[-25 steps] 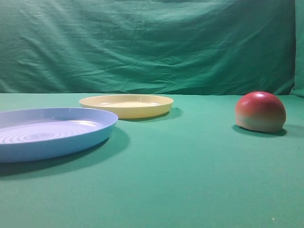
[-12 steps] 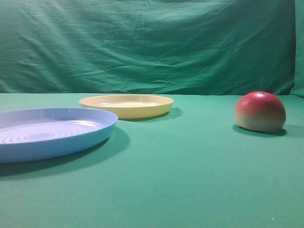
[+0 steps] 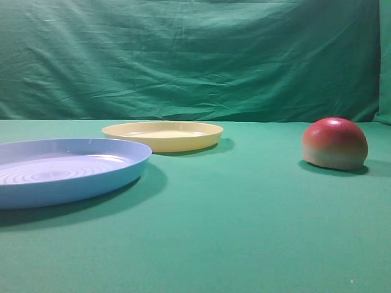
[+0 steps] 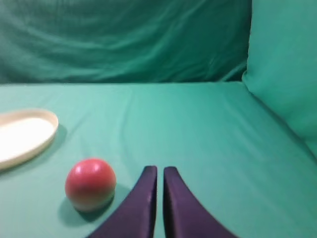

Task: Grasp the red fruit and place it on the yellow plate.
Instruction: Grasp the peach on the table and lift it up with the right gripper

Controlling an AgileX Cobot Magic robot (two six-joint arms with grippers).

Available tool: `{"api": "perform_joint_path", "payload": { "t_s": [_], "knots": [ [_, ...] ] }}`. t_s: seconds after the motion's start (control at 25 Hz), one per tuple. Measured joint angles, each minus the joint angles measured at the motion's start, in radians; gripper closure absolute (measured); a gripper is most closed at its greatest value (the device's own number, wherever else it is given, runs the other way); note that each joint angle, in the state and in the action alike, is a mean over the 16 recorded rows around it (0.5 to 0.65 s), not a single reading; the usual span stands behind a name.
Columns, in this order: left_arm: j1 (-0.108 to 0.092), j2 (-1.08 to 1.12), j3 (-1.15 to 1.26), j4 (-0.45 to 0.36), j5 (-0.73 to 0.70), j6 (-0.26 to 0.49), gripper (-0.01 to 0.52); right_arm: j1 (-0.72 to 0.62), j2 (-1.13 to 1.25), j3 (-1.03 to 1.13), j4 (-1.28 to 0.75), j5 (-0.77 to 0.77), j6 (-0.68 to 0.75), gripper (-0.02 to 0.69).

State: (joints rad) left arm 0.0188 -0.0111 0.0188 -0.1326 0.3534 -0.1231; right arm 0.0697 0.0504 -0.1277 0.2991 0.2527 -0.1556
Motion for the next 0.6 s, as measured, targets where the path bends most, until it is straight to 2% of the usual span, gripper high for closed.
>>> {"api": "perform_joint_path", "payload": {
  "t_s": [0.24, 0.6],
  "knots": [
    [0.000, 0.000, 0.000, 0.000, 0.000, 0.000, 0.357, 0.000, 0.183, -0.160, 0.019, 0.102, -0.049, 0.665],
    [0.000, 0.000, 0.000, 0.000, 0.000, 0.000, 0.357, 0.000, 0.580, -0.333, 0.048, 0.264, -0.104, 0.665]
  ]
}}
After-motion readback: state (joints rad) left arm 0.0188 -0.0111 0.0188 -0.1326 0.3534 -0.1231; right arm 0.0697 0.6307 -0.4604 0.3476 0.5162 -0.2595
